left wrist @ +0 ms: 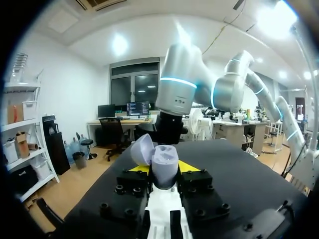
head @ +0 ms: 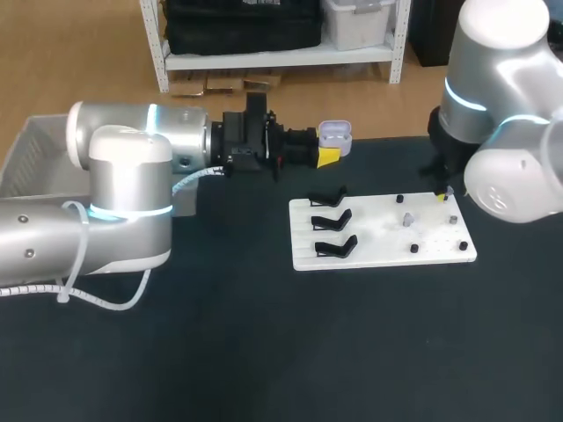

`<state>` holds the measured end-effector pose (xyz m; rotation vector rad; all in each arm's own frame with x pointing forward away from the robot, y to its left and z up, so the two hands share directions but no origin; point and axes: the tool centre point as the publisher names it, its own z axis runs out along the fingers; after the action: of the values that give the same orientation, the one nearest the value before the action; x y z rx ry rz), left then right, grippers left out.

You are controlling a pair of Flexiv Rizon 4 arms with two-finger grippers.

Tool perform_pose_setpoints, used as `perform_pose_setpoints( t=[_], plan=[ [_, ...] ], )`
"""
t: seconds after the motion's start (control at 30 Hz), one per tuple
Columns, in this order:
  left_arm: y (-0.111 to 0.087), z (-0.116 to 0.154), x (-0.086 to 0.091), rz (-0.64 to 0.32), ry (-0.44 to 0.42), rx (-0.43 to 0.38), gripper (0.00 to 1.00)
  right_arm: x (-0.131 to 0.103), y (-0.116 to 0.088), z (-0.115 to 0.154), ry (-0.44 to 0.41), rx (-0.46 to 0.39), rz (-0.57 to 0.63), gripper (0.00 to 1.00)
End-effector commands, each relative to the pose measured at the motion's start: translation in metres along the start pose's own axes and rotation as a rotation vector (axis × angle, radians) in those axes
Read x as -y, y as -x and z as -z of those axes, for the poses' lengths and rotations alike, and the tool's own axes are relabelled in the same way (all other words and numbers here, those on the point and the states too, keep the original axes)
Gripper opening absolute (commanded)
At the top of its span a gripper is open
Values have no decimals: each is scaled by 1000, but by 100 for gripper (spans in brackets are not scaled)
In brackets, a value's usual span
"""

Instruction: Pick up each earbud case from the left stands, insert the matching earbuds, close the lid, and place the case in the box.

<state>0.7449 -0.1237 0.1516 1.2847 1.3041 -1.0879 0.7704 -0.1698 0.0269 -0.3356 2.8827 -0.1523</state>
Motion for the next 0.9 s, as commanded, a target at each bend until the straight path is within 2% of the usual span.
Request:
perform_pose_setpoints(
  t=[0.03,0.17,0.23,0.4,0.57,0.77,0.83,0.9],
  plan=[
    [-2,0,0,-4,2,7,0,-1,3,-2,2,-7,-1,41],
    [-2,0,0,-4,2,7,0,-1,4,-4,2,-13,0,38],
    [-2,0,0,-4,2,7,0,-2,4,-3,1,-16,-2,33],
    [-2,0,0,-4,2,7,0,-4,1,-5,3,-25,-2,33],
    [-2,0,0,-4,2,7,0,-5,0,-7,5,-30,-7,25],
    [-2,0,0,-4,2,7,0,-5,1,-9,5,-33,-19,28],
    [-2,0,0,-4,2,7,0,-5,1,-9,6,-33,-20,26],
    [-2,0,0,-4,2,7,0,-5,0,-9,6,-34,-22,19]
  ],
)
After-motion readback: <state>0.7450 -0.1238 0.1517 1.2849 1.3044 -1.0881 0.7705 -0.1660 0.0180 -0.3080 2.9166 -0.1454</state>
